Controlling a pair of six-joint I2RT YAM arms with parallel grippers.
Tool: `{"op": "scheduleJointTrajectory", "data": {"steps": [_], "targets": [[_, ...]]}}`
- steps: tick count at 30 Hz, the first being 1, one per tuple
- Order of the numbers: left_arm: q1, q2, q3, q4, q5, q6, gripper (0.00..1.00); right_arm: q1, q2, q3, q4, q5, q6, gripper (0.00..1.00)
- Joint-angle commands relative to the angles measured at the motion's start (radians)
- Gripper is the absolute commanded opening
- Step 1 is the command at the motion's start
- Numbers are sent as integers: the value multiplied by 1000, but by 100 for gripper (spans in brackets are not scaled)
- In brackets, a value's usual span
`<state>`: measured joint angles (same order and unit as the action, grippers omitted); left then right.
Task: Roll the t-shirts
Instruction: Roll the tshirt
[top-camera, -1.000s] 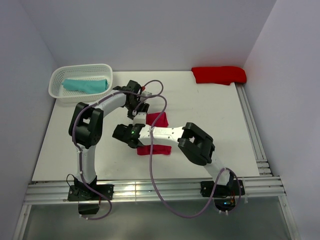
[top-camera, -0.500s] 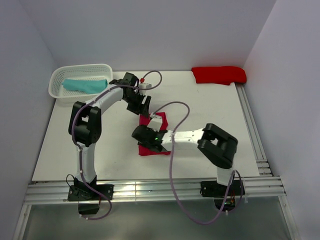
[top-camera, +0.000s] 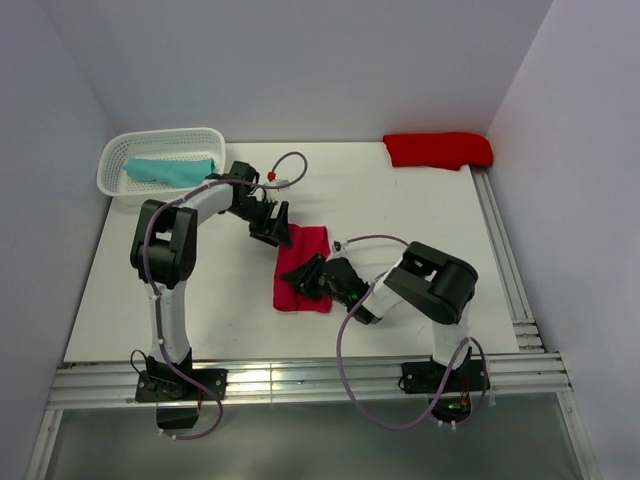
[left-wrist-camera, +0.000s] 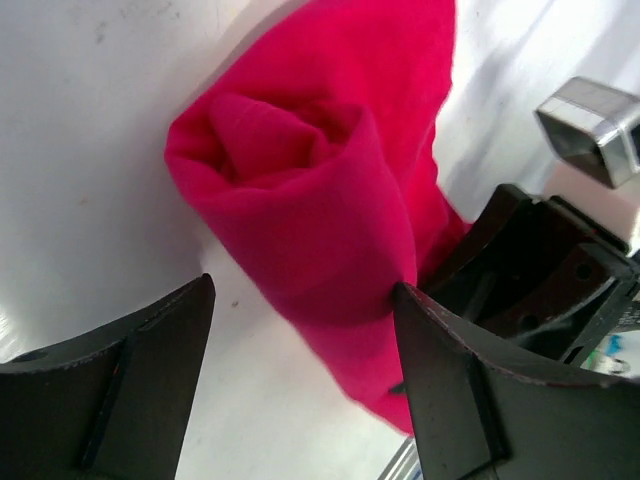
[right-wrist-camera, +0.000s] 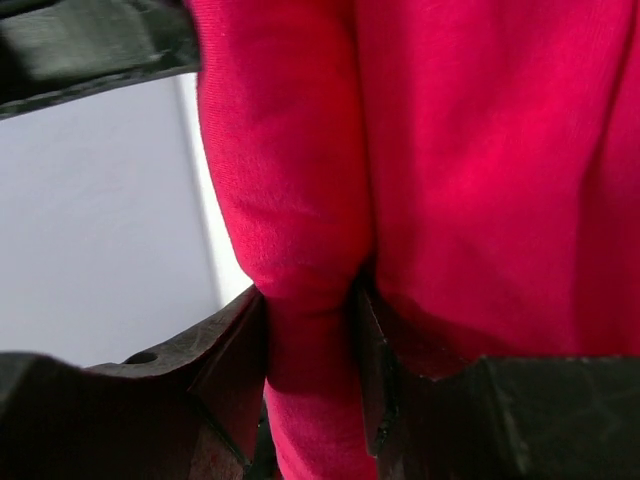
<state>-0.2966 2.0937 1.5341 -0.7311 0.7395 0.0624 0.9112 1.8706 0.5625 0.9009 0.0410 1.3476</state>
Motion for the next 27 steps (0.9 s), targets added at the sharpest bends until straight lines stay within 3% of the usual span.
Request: {"op": "scheduleJointTrajectory", "data": {"steps": [1,5,6,8,9,12,15,21,27], "targets": [[4,25,-37,108,97,-45,76,2,84,-39,128,-119,59,43],[2,37,-55,160,43,-119,68,3,108,-52,153,-124,81,44],[2,37,-57,159,-4,-124,60,0,102,-53,141,-116,78,44],[2,22,-58,156,-47,-133,49,2,63,-46,32,-98,61,46],[2,16,-64,151,-92,-136,36,3,44,-23,-29,-86,32,47],[-1,-15,-75,142,-120,-136,22,14,-36,64,-326,-2,-40,55],[-15,-47,-80,122,-195,-125,19,57,-88,201,-738,124,-108,64],[-58,-86,-88,107,-342,-119,15,118,-113,439,-1193,315,-134,69],[-91,-93,-77,85,-410,-118,16,202,-65,724,-1540,497,-131,71]]}}
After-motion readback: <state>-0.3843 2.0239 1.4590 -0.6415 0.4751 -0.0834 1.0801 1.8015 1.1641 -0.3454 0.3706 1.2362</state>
